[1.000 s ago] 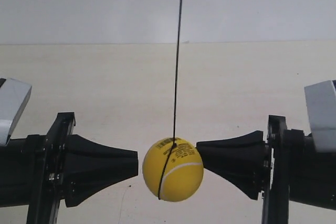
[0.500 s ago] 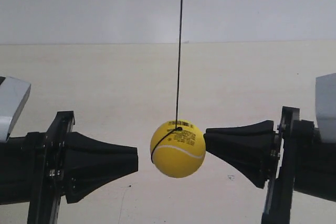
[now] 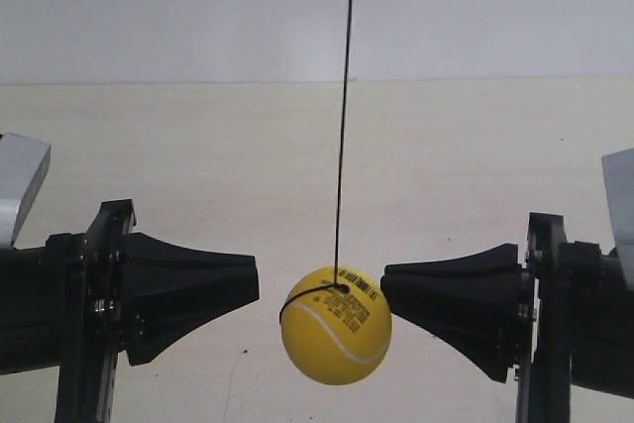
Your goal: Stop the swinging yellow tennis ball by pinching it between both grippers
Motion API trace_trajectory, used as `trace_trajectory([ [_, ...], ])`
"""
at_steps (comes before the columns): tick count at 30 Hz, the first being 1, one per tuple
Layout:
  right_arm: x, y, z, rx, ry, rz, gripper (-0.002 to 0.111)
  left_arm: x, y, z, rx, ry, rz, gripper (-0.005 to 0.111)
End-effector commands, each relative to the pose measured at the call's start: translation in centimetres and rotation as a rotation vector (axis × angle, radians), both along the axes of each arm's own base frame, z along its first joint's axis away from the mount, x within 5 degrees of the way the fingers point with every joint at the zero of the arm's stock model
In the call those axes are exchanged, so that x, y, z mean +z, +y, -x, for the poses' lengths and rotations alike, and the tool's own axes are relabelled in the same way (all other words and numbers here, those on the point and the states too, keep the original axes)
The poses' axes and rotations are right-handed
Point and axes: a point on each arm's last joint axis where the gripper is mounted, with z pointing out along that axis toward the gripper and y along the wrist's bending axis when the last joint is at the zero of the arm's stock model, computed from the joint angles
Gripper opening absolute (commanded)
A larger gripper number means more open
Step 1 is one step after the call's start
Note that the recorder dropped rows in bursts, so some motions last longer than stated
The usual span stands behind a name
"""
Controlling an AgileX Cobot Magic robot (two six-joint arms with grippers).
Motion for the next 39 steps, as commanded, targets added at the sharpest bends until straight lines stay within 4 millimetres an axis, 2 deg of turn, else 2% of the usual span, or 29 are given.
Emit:
trace_trajectory([
  [1,0.12,0.12,0.37,0.037,0.022,-0.013,0.000,0.18,-0.10,0.09,-0.012,0.009,0.014,0.005],
  [39,0.10,0.11,0.37,0.036,0.026,-0.012,0.000,0.01,-0.17,0.43,-0.048,0.041,0.002,0.005],
])
